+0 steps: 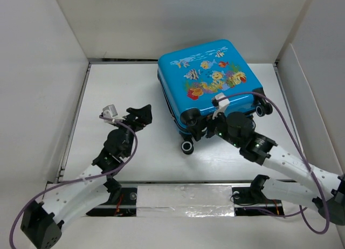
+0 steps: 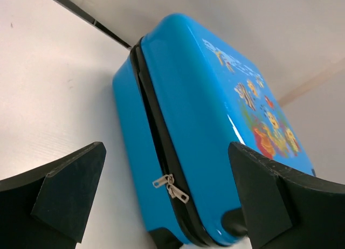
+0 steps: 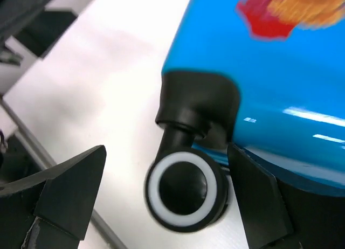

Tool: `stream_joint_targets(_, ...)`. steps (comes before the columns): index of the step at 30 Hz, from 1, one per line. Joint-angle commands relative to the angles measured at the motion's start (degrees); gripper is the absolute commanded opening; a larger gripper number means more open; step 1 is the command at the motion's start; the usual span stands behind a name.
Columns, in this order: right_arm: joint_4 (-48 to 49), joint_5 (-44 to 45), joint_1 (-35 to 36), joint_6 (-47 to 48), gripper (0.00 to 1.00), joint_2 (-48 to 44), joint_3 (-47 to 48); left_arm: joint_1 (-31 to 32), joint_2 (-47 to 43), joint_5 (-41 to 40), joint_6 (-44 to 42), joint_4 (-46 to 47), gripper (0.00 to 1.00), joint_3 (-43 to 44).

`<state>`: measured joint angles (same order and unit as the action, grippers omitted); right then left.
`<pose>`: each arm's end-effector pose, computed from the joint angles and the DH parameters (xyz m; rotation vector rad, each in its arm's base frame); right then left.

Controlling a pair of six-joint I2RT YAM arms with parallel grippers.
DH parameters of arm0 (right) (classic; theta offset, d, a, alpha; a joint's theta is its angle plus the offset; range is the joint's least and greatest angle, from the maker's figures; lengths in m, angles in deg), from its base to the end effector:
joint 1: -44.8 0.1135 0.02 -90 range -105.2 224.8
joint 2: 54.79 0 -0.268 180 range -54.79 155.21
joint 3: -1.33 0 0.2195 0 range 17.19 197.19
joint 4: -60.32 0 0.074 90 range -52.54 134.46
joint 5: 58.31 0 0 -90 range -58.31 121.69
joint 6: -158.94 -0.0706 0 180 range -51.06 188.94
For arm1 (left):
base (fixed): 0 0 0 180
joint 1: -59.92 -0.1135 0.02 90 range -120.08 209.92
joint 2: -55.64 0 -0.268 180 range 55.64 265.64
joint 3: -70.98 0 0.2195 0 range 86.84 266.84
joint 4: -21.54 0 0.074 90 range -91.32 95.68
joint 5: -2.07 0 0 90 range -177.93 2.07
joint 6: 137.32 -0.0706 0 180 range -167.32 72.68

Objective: Pack the luggage

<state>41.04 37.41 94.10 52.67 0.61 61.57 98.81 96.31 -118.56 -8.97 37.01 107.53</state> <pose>0.1529 0.1669 0.3166 -0.4646 1.8230 0.7100 0.1532 -0.0773 0.2989 -0.4509 1.3704 -0.7497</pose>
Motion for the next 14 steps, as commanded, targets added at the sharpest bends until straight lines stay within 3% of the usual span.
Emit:
stream_joint_targets(1,-0.9,6.6,0.8,2.1,1.0,-5.8,5.7,0.2,-4.8,3.7,0.5,-13.3,0.99,6.1)
stream_joint_targets(9,-9.6,16.0,0.8,6.3,1.0,-26.4,9.6,0.2,-18.1,9.4,-3.0,-23.0,0.99,13.8)
stream_joint_targets(14,-11.9,20.1,0.8,6.1,1.0,-29.3,8.6,0.2,-19.0,11.5,-4.2,-22.4,0.99,15.8)
